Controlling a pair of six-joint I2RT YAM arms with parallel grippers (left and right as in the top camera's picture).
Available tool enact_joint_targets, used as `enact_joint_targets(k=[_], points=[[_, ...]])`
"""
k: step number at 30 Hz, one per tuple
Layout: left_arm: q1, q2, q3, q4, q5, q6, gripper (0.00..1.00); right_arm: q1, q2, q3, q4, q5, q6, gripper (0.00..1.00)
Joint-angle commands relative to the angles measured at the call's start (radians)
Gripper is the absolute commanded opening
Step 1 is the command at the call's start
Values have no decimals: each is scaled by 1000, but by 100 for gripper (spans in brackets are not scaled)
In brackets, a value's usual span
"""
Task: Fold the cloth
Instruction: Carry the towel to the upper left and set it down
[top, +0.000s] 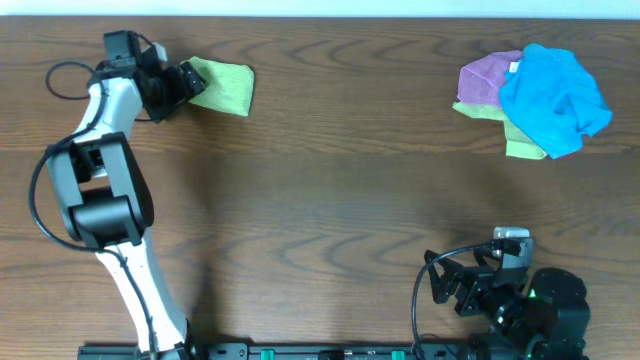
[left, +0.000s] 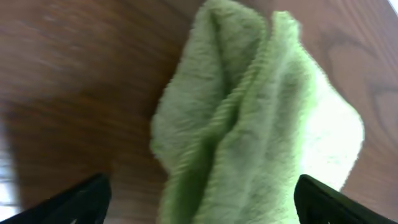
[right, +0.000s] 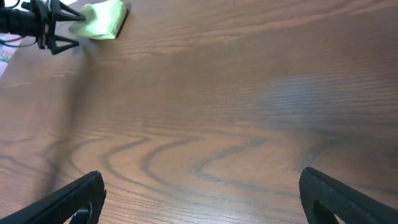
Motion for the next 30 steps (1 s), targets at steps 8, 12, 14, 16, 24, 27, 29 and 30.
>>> enact_joint_targets(k=[8,12,14,16,24,27,29,30], points=[[49,-63,23,-69,-3,31,95,-5,-8,-6,0,-1,10,99],[47,-142,23,-103,-3,95,95,-5,-8,-6,0,0,11,99],[47,-190,23,-126,-4,131,96,-5,-8,-6,0,0,10,99],[47,-239,23,-154,-4,153,96,-5,-8,-6,0,-1,11,99],[-10,-390,23,-305,-174,253,96,-5,-8,-6,0,-1,10,99],[-56,-432,23,-357,-277,255,96,-5,-8,-6,0,-1,10,99],[-82,-454,23,-374,-307,255,95,-5,-8,-6,0,-1,11,99],[-96,-465,23,-378,-311,254,95,-5,-8,-6,0,-1,11,99]])
